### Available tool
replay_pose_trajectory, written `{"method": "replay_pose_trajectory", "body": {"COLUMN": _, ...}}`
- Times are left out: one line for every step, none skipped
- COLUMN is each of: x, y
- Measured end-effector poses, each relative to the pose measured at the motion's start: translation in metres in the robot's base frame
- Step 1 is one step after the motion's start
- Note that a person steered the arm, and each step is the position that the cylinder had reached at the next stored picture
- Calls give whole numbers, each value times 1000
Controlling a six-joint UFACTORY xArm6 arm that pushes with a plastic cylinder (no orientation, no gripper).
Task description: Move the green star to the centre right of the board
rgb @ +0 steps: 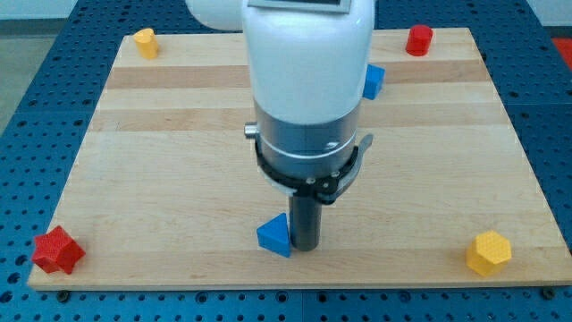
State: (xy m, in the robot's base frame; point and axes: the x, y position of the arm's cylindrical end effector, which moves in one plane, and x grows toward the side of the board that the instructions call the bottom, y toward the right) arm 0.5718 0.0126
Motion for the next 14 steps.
{"method": "replay_pose_trajectory", "body": {"x": -40, "y": 27}}
{"method": "replay_pose_trajectory", "body": {"x": -55, "y": 39}}
{"method": "replay_pose_trajectory", "body": {"x": -55, "y": 63}}
{"method": "replay_pose_trajectory", "body": {"x": -68, "y": 93}}
{"method": "replay_pose_trajectory", "body": {"x": -76, "y": 102}}
{"method": "replay_pose_trajectory", "body": {"x": -75, "y": 84}}
{"method": "replay_pose_trajectory", "body": {"x": -77, "y": 43}}
{"method": "replay_pose_trajectory", "body": {"x": -88, "y": -15}}
{"method": "replay_pose_trajectory", "body": {"x": -131, "y": -46}}
{"method": "replay_pose_trajectory", "body": {"x": -173, "y": -42}}
{"method": "replay_pose_trajectory", "body": {"x": -182, "y": -14}}
{"method": "replay_pose_trajectory", "body": {"x": -171, "y": -1}}
{"method": "replay_pose_trajectory", "body": {"x": -166, "y": 9}}
{"method": "replay_pose_trajectory", "body": {"x": -166, "y": 37}}
